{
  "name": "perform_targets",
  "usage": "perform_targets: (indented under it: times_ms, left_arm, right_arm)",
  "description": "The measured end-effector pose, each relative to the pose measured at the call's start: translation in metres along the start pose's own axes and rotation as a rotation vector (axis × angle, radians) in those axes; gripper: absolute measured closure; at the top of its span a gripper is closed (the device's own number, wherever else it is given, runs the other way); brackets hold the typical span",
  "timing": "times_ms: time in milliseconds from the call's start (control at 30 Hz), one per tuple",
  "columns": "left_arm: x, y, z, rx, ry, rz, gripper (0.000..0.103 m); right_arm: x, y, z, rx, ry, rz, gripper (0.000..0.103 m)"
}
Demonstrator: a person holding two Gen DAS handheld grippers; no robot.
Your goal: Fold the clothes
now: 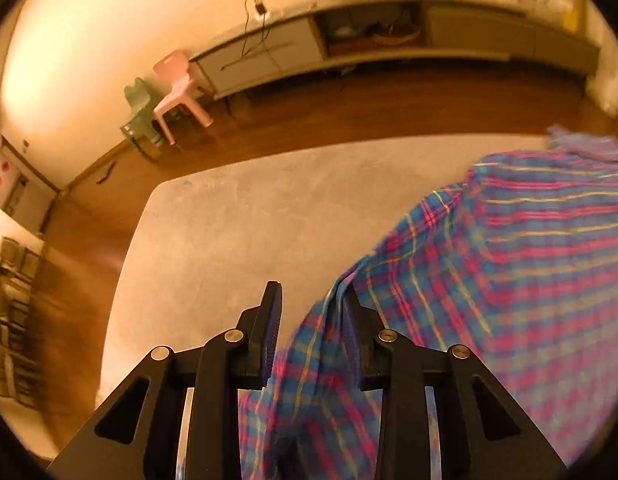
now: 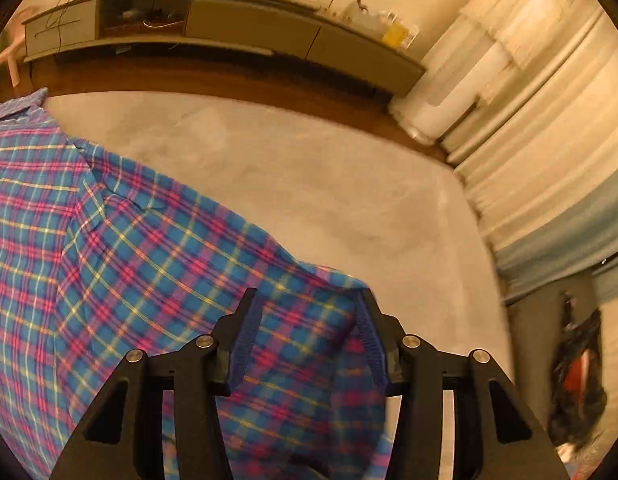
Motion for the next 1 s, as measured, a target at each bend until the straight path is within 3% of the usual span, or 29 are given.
perform_targets:
  times_ms: [67,133,200,233,333,400,500,567,600,633,667,733,800,867,933,1000]
  left_arm:
    - [-0.034,-0.003,-0.034,-0.095,0.021,0.032,0.066]
    - [-0.073,-0.004,-0.06,-0.174,0.031,0.088,0.052]
    - [-0.127,-0.01,-0.086,-0.242,0.022,0.136,0.046]
    - [-0.158,-0.015,-0.098,-0.276,0.011,0.145,0.045]
    - [-0.234,-0.02,-0.121,-0.381,-0.031,0.108,0.043]
    - [-0.276,-0.021,-0.131,-0.435,-0.054,0.067,0.043]
    - [-0.301,-0.022,-0.137,-0.495,-0.051,0.003,0.043]
    - [-0.311,-0.022,-0.143,-0.532,-0.045,-0.047,0.043]
    - [-0.31,-0.025,-0.144,-0.537,-0.037,-0.068,0.043]
    - [-0.309,-0.03,-0.147,-0.534,-0.022,-0.086,0.043]
    - [-0.307,-0.035,-0.149,-0.532,-0.007,-0.104,0.043]
    - [-0.302,-0.048,-0.158,-0.541,0.035,-0.14,0.043]
    - [-0.296,-0.06,-0.165,-0.56,0.089,-0.175,0.036]
    - [-0.292,-0.064,-0.167,-0.583,0.134,-0.208,0.03]
    - [-0.287,-0.053,-0.158,-0.628,0.116,-0.21,0.029]
    - [-0.28,-0.031,-0.149,-0.658,0.09,-0.188,0.029]
  right_arm:
    - [-0.011,-0.004,-0.042,0.093,0.072,0.02,0.054]
    - [-0.036,-0.035,-0.099,0.225,0.139,-0.05,0.052]
    - [-0.082,-0.087,-0.168,0.379,0.196,-0.195,0.048]
    - [-0.108,-0.112,-0.199,0.456,0.215,-0.27,0.042]
    - [-0.188,-0.194,-0.285,0.657,0.263,-0.497,0.029]
    - [-0.245,-0.254,-0.328,0.759,0.27,-0.671,0.027]
    - [-0.304,-0.328,-0.35,0.701,0.303,-0.909,0.027]
    - [-0.317,-0.367,-0.344,0.587,0.342,-1.004,0.028]
    - [-0.314,-0.381,-0.339,0.54,0.336,-1.039,0.042]
    - [-0.309,-0.394,-0.333,0.497,0.323,-1.073,0.086]
    - [-0.296,-0.396,-0.329,0.484,0.302,-1.059,0.1]
    - [-0.258,-0.385,-0.331,0.525,0.264,-0.955,0.099]
    - [-0.195,-0.345,-0.34,0.751,0.206,-0.662,0.099]
    - [-0.155,-0.307,-0.309,0.877,0.106,-0.41,0.099]
    - [-0.118,-0.27,-0.272,0.975,-0.001,-0.166,0.097]
    - [-0.121,-0.256,-0.238,0.935,-0.078,-0.101,0.09]
Point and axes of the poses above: each gripper's, at about its wrist camera, not at the fingertips, and z roughly the way its jaws point, y to its right, x to its top, the point moved 7 cm from there along z, roughly the way its jaws point, and after that the axes turned 5 degrees about -y, right-handed, at the moved point
